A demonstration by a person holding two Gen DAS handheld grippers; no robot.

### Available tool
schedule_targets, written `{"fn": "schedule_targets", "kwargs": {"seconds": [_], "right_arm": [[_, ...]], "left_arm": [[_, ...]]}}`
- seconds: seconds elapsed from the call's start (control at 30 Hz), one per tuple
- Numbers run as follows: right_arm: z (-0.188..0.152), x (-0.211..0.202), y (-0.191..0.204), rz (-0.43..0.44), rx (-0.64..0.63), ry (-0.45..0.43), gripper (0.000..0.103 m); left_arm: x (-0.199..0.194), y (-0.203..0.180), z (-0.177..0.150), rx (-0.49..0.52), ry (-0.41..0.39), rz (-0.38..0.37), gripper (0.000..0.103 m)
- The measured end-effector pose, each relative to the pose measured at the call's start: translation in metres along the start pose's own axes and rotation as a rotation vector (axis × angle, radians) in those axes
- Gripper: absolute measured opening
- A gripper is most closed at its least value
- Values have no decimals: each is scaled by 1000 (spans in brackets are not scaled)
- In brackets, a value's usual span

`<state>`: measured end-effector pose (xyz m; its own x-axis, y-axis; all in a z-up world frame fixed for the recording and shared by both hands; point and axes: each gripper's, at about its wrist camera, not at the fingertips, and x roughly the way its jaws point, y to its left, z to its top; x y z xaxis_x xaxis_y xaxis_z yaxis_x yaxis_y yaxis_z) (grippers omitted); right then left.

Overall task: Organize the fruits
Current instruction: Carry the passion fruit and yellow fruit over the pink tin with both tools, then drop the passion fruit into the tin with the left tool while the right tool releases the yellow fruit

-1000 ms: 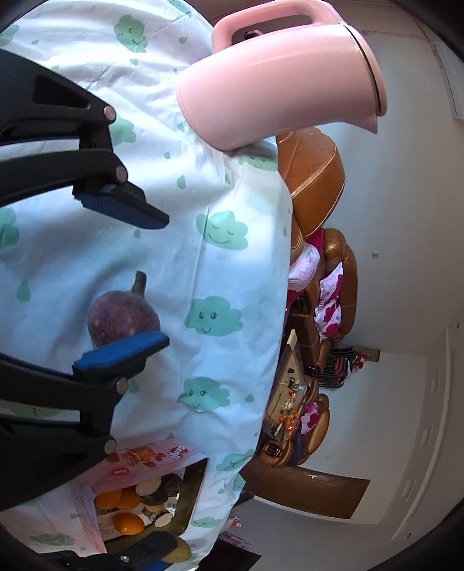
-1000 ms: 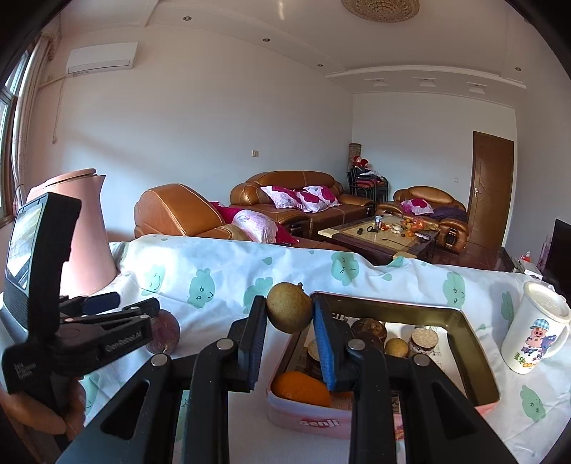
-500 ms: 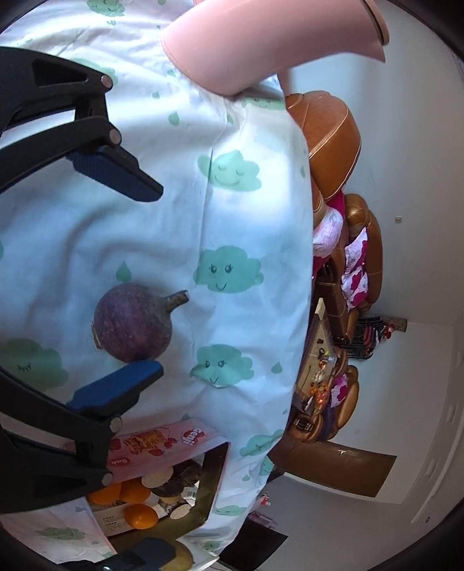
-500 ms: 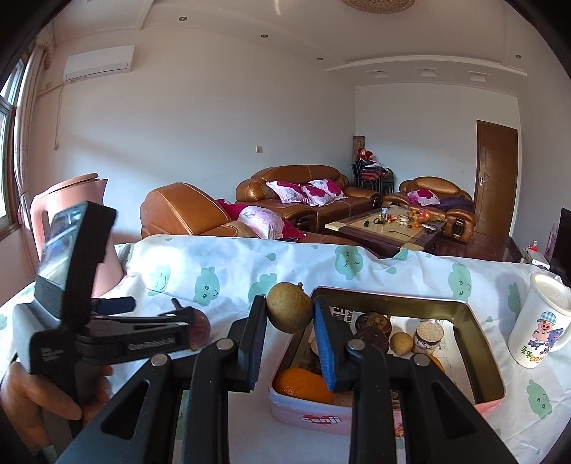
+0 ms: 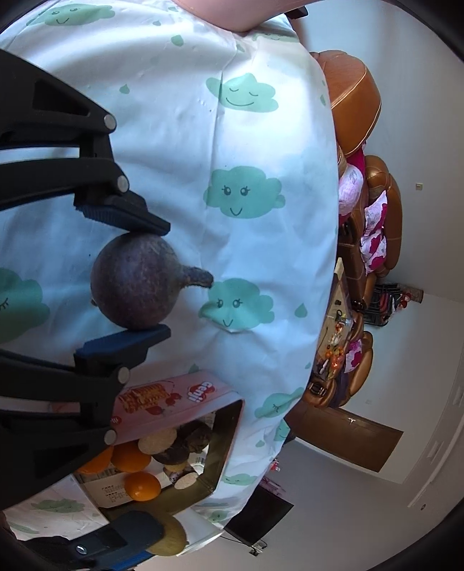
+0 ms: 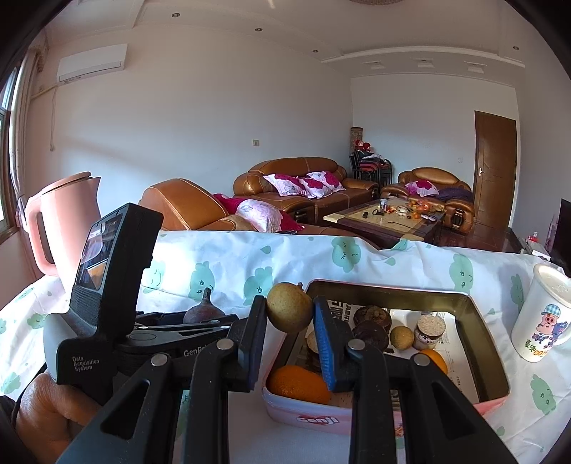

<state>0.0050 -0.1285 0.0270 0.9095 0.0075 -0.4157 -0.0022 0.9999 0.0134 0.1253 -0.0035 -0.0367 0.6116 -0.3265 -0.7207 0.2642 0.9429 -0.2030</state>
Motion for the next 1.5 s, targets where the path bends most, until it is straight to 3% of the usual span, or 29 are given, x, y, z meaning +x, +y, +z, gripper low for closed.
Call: {"fn": "schedule_targets", "kwargs": {"seconds": [0.17, 0.57, 0.7, 1.13, 1.33, 1.5], "right_arm": [[0, -1, 0, -11, -5, -6, 28], [-2, -7, 6, -8, -26, -36, 28], [-3, -8, 9, -13, -40, -38, 28], [-11, -26, 6, -13, -53, -24, 28], [-16, -37, -18, -16, -16, -2, 28], [-12, -43, -57, -95, 36, -22, 28]], "left_arm": [[-5, 3, -3, -38, -1, -16, 53], [-47, 0, -19, -17, -175, 205, 52], [-58, -1, -25, -11, -208, 246, 52], [-84, -17, -51, 1, -238, 255, 52], [-91, -47, -57, 64, -260, 228, 52], [-92, -75, -51, 108, -293, 181, 53]]}}
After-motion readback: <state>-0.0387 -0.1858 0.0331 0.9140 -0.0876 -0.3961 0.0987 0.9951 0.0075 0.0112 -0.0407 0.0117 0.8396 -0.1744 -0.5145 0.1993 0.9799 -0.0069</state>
